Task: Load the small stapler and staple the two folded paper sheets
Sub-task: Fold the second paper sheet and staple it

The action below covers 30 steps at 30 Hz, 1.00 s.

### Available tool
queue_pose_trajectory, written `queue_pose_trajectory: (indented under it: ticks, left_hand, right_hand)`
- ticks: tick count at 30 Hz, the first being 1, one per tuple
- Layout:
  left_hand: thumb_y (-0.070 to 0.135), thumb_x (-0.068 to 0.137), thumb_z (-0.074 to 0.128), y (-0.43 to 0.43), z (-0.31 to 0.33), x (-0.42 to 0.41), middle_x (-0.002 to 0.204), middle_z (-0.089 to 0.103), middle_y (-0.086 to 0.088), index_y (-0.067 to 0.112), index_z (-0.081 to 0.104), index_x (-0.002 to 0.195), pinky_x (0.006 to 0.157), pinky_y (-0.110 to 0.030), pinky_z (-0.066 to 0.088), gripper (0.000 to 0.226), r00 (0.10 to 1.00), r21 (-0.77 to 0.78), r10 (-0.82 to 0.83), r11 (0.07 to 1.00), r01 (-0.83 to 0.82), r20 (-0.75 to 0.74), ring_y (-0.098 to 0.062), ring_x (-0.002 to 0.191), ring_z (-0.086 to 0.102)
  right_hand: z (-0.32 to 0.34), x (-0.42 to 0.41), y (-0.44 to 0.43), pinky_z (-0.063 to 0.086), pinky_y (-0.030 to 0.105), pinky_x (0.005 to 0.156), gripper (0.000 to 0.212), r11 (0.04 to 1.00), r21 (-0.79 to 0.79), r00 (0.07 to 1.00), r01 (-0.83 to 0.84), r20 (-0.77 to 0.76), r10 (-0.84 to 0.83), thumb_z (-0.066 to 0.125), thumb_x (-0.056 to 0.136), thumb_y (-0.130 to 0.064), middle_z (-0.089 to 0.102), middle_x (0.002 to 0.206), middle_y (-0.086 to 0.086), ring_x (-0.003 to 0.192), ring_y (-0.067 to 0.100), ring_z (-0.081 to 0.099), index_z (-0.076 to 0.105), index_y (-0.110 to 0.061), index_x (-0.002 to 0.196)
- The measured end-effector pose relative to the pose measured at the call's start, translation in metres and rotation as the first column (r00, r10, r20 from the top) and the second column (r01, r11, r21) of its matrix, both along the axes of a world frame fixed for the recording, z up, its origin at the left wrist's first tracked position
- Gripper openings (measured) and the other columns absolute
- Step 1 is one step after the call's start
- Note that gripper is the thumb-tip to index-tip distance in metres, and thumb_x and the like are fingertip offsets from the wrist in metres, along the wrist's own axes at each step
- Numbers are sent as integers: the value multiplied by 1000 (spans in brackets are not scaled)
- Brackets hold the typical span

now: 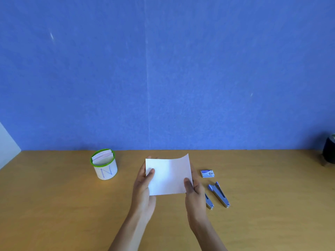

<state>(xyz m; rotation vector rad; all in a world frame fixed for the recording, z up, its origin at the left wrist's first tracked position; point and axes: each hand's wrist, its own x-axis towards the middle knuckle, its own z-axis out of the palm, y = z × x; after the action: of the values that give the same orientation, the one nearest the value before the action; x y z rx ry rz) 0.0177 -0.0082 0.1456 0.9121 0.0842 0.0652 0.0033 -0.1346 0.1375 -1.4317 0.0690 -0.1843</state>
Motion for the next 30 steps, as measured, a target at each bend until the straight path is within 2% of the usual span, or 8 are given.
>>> queue_pose_trajectory:
  ticks: [2, 4, 7, 11, 14, 16, 22, 30]
  left_hand:
    - [19, 89, 53, -10, 3, -2, 113, 69, 4, 30, 55, 128, 75, -27, 55, 40, 1000, 21, 23, 1000, -24, 10, -12, 98, 66]
    - [20, 94, 49, -21, 5, -2, 115, 68, 0, 27, 53, 130, 77, -30, 53, 38, 999, 56, 43, 998, -43, 6, -14, 99, 65]
    - [23, 96, 46, -34, 9, -5, 115, 68, -1, 30, 55, 128, 84, -34, 51, 34, 999, 72, 47, 996, -48, 21, -16, 102, 64]
    - [28, 97, 42, -51, 15, -7, 122, 66, 1, 30, 55, 128, 88, -31, 50, 33, 1000, 14, 6, 1000, -6, 4, -15, 112, 63]
    - [30, 88, 49, -65, 19, -9, 114, 71, 3, 23, 59, 124, 74, -19, 55, 37, 1000, -49, 9, 999, -10, -18, -11, 102, 67]
    - [31, 88, 49, -71, 21, -10, 110, 72, 3, 21, 63, 118, 67, -16, 54, 35, 1000, -69, -8, 998, 7, -20, -10, 98, 69]
    - [36, 88, 49, -83, 28, -11, 117, 69, -1, 20, 71, 107, 69, -18, 55, 33, 999, -81, -51, 995, 51, -2, -12, 105, 66]
    - [38, 91, 47, -81, 34, -3, 122, 67, 2, 23, 66, 118, 72, -18, 54, 36, 999, -106, -34, 994, 36, 26, -11, 111, 63]
  right_hand:
    - [3, -3, 1, 31, 10, 107, 61, 996, -84, 996, -8, 84, 16, 30, 98, 4, 46, 139, -27, 132, -7, 36, 41, -41, 137]
    - [3, -6, 2, 26, 4, 105, 63, 985, -169, 983, -19, 179, 50, 28, 96, 9, 37, 146, -26, 137, -7, 28, 33, -33, 143]
    - [4, -8, 3, 19, 10, 112, 58, 950, -312, 959, -28, 259, 114, 30, 99, 1, 22, 152, -29, 142, -5, 15, 25, -32, 147]
    - [10, -9, 5, 6, 17, 117, 50, 839, -544, 935, 20, 306, 177, 29, 100, -31, 5, 157, -23, 145, -2, -1, 13, -34, 148]
    - [13, -10, 1, -1, 18, 117, 51, 755, -654, 921, 48, 322, 221, 26, 100, -31, 1, 158, -18, 145, 0, -4, 8, -31, 148]
    - [14, -10, -5, -4, 19, 117, 51, 718, -694, 920, 53, 314, 235, 20, 100, -31, -3, 158, -18, 145, 0, -8, 3, -31, 148]
    - [17, -7, -20, -11, 19, 116, 55, 683, -730, 924, 21, 276, 266, 5, 95, -45, -15, 156, -21, 143, 0, -17, -5, -33, 147]
    - [16, 1, -22, -10, 24, 117, 53, 605, -794, 898, 62, 309, 313, 0, 98, -43, -16, 157, -17, 145, 5, -15, -7, -29, 149]
